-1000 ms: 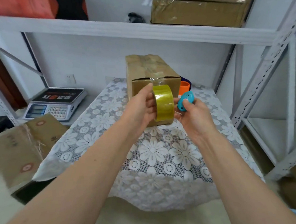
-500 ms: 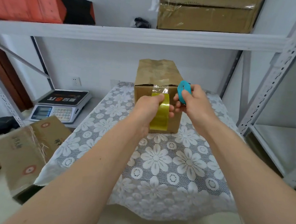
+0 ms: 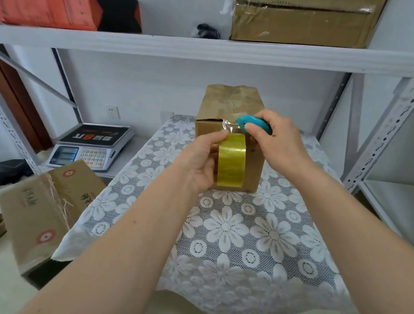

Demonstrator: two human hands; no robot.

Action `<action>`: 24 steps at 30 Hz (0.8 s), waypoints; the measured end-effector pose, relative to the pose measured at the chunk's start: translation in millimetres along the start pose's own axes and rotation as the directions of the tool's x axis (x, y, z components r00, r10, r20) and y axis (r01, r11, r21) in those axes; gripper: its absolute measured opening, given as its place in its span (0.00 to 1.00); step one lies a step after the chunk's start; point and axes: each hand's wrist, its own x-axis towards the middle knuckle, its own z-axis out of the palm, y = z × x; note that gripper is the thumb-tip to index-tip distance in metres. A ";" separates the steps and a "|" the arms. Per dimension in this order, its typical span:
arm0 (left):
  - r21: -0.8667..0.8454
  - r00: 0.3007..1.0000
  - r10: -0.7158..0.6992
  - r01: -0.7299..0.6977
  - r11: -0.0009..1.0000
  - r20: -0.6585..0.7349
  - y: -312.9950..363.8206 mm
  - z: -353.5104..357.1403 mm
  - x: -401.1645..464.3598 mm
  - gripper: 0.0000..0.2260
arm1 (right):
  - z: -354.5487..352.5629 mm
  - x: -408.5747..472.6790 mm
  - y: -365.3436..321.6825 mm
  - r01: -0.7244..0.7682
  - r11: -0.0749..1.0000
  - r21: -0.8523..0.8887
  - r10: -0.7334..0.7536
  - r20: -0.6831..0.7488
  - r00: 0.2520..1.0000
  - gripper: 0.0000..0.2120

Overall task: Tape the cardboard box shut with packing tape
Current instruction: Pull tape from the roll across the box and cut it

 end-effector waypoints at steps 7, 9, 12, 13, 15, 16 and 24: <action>-0.026 0.999 -0.017 0.016 1.000 -0.040 9.2 -1.2 0.2 0.14 | -1.3 6.8 -11.4 0.086 0.995 -0.043 -0.088 -0.054 0.995 0.06; -0.040 0.998 -0.008 0.005 0.999 -0.061 5.4 -1.4 1.4 0.10 | -0.9 8.2 -12.8 0.084 0.996 -0.026 -0.085 -0.041 0.996 0.07; -0.039 0.997 0.012 -0.015 0.999 -0.083 -0.5 -1.6 2.4 0.06 | 0.7 7.9 -11.0 0.080 0.997 -0.003 -0.080 -0.019 0.997 0.08; -0.034 0.996 0.018 -0.021 0.999 -0.089 -1.8 -0.9 2.7 0.06 | 0.7 7.7 -10.5 0.083 0.997 -0.003 -0.083 -0.020 0.996 0.08; -0.017 0.994 0.026 -0.028 0.999 -0.105 -3.3 1.3 3.5 0.06 | 0.2 7.6 -9.4 0.088 0.996 -0.007 -0.089 -0.027 0.996 0.07; -0.001 0.993 0.032 -0.033 0.999 -0.116 -3.4 2.2 4.1 0.07 | -0.3 7.6 -8.9 0.092 0.996 -0.016 -0.092 -0.027 0.995 0.07; 0.034 0.980 0.064 -0.058 0.998 -0.187 -0.7 6.2 5.5 0.06 | -1.1 5.1 -6.2 0.216 0.954 -0.206 -0.211 0.045 0.976 0.07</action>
